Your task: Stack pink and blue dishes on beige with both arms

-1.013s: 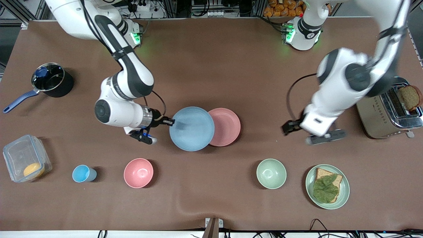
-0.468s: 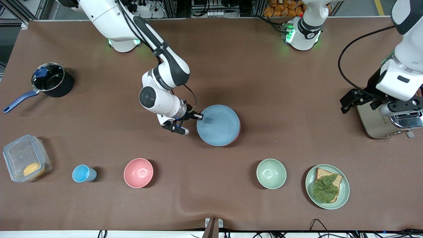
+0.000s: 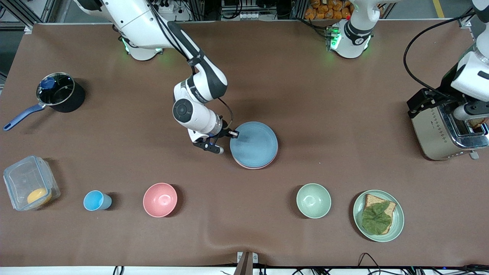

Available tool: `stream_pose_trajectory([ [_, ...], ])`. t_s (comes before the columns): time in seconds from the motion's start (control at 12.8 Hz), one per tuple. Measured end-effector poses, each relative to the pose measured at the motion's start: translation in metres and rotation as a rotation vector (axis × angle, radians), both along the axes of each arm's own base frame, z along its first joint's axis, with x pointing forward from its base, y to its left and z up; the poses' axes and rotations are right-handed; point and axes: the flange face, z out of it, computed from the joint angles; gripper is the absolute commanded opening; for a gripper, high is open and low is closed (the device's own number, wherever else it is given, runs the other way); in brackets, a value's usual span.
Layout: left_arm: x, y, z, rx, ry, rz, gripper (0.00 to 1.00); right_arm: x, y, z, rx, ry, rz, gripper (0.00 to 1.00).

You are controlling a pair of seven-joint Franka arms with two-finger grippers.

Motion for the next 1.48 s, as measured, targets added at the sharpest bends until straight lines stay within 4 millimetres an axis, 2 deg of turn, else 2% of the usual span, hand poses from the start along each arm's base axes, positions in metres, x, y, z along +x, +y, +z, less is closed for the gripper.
stream_pose_trajectory([
  [0.16,-0.004,-0.001,0.004,0.002,0.0,-0.002,1.0,0.002,-0.002,0.0,-0.003,-0.005,-0.008,1.0],
  [0.31,-0.004,-0.003,0.003,0.001,0.003,-0.005,1.0,0.017,-0.013,0.009,-0.006,-0.026,-0.028,1.0],
  [0.39,-0.004,-0.003,0.002,-0.002,0.006,-0.004,1.0,0.028,-0.027,0.02,-0.017,-0.029,-0.016,1.0],
  [0.47,-0.004,-0.004,0.001,-0.008,0.008,-0.004,1.0,0.04,-0.049,0.033,-0.035,-0.024,0.024,1.0],
  [0.62,-0.004,-0.005,-0.001,-0.014,0.014,-0.006,1.0,0.066,-0.12,0.059,-0.056,0.002,0.101,1.0],
  [0.78,-0.004,-0.007,-0.001,-0.014,0.017,-0.009,1.0,0.078,-0.205,0.065,-0.069,0.002,0.138,1.0],
  [0.86,-0.005,-0.008,-0.002,-0.014,0.02,-0.01,1.0,0.074,-0.24,0.062,-0.09,-0.001,0.162,1.0],
  [0.94,-0.005,-0.008,-0.002,-0.013,0.023,-0.011,1.0,0.067,-0.267,0.061,-0.128,0.0,0.193,1.0],
  [1.25,-0.007,-0.012,-0.005,-0.022,0.042,-0.021,1.0,0.036,-0.343,0.082,-0.264,-0.015,0.298,1.0],
  [1.32,-0.008,-0.012,-0.006,-0.019,0.053,-0.036,1.0,0.031,-0.37,0.085,-0.257,-0.023,0.327,1.0],
  [1.48,-0.008,-0.009,-0.007,-0.016,0.06,-0.067,1.0,0.021,-0.438,0.09,-0.229,-0.044,0.374,1.0],
])
